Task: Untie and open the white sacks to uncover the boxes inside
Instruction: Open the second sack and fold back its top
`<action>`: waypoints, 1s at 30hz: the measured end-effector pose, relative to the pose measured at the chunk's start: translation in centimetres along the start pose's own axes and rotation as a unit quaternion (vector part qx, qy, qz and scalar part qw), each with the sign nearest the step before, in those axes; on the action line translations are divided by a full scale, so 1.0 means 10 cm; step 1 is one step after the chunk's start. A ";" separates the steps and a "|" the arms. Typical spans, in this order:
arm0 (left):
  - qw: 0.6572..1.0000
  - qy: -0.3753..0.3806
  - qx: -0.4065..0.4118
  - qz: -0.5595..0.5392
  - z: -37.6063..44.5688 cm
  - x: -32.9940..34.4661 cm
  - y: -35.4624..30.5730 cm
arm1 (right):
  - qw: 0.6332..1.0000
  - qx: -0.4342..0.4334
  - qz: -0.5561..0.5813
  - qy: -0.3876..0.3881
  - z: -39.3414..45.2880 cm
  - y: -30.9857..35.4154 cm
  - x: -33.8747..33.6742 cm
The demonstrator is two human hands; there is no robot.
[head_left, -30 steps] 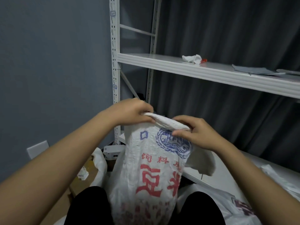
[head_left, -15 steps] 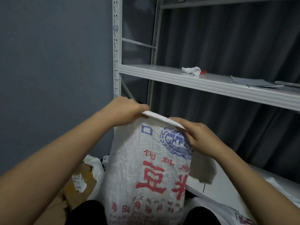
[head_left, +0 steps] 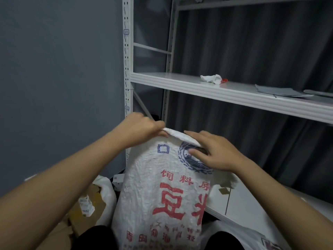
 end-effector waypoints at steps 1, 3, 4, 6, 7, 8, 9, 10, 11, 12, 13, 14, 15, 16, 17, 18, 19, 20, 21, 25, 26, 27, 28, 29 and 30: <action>0.998 -0.037 0.024 0.041 -0.01 0.03 -0.02 | 0.998 -0.002 0.067 0.004 0.03 0.10 0.00; 0.995 -0.060 0.048 0.060 -0.01 0.06 -0.05 | 0.997 -0.012 0.080 0.001 0.09 0.25 0.02; 0.998 -0.034 0.043 0.033 -0.01 0.06 -0.05 | 1.000 -0.008 0.023 0.006 0.11 0.29 0.05; 0.992 0.111 -0.014 -0.064 -0.03 0.02 -0.02 | 0.991 0.015 -0.127 0.023 0.11 0.33 0.10; 0.972 0.200 -0.042 -0.118 -0.05 0.00 0.01 | 0.985 0.016 -0.171 0.020 0.10 0.31 0.11; 0.948 0.263 -0.065 -0.166 -0.07 0.00 0.02 | 0.983 0.008 -0.185 0.014 0.08 0.30 0.13; 0.927 0.313 -0.079 -0.189 -0.07 -0.01 0.00 | 0.984 -0.009 -0.178 0.005 0.06 0.29 0.16; 0.924 0.330 -0.077 -0.176 -0.05 -0.03 -0.03 | 0.989 -0.027 -0.147 0.000 0.04 0.29 0.19; 0.938 0.319 -0.057 -0.122 -0.03 -0.03 -0.06 | 0.996 -0.029 -0.081 0.004 0.02 0.29 0.21; 0.952 0.299 -0.035 -0.062 -0.01 -0.03 -0.09 | 1.000 -0.007 0.015 0.021 0.03 0.30 0.22; 0.959 0.282 -0.014 -0.006 -0.01 0.00 -0.11 | 0.991 0.024 0.128 0.041 0.04 0.32 0.23; 0.964 0.262 0.003 0.033 -0.01 0.01 -0.14 | 0.969 0.046 0.237 0.046 0.06 0.33 0.24; 0.972 0.228 0.024 0.047 -0.01 0.02 -0.17 | 0.947 0.063 0.312 0.034 0.08 0.36 0.25; 0.982 0.177 0.047 0.034 -0.02 0.02 -0.18 | 0.933 0.077 0.351 0.004 0.09 0.38 0.27; 0.990 0.128 0.055 0.018 -0.06 0.04 -0.18 | 0.924 0.091 0.369 -0.033 0.09 0.41 0.30; 0.996 0.083 0.039 0.000 -0.11 0.05 -0.15 | 0.916 0.105 0.381 -0.066 0.07 0.44 0.36; 0.997 0.068 -0.016 -0.019 -0.17 0.07 -0.14 | 0.907 0.121 0.392 -0.099 0.04 0.46 0.42; 0.990 0.071 -0.098 -0.067 -0.25 0.08 -0.15 | 0.895 0.143 0.402 -0.132 -0.01 0.49 0.49; 0.967 0.076 -0.198 -0.143 -0.34 0.08 -0.21 | 0.881 0.169 0.412 -0.162 -0.06 0.52 0.57; 0.748 0.071 -0.463 -0.470 -0.55 0.17 -0.63 | 0.834 0.249 0.422 -0.254 -0.19 0.81 0.89; 0.696 0.090 -0.474 -0.532 -0.56 0.23 -0.73 | 0.830 0.248 0.418 -0.274 -0.20 0.91 0.96; 0.660 0.094 -0.476 -0.574 -0.56 0.27 -0.83 | 0.825 0.244 0.420 -0.288 -0.21 1.01 1.01; 0.636 0.085 -0.481 -0.598 -0.57 0.30 -0.91 | 0.818 0.240 0.433 -0.293 -0.21 1.10 1.07; 0.620 0.068 -0.489 -0.610 -0.57 0.31 -0.96 | 0.811 0.235 0.455 -0.283 -0.22 1.17 1.11; 0.608 0.052 -0.502 -0.613 -0.60 0.32 -0.97 | 0.809 0.227 0.480 -0.253 -0.24 1.22 1.14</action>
Point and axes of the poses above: each hand's wrist, its own z-axis towards the middle knuckle, its own x-axis out of the palm, y = z × x, the point moved 2 cm from there along z, towards the middle knuckle, and after that the axes turned 4 degrees about y, right-handed, at the moved point
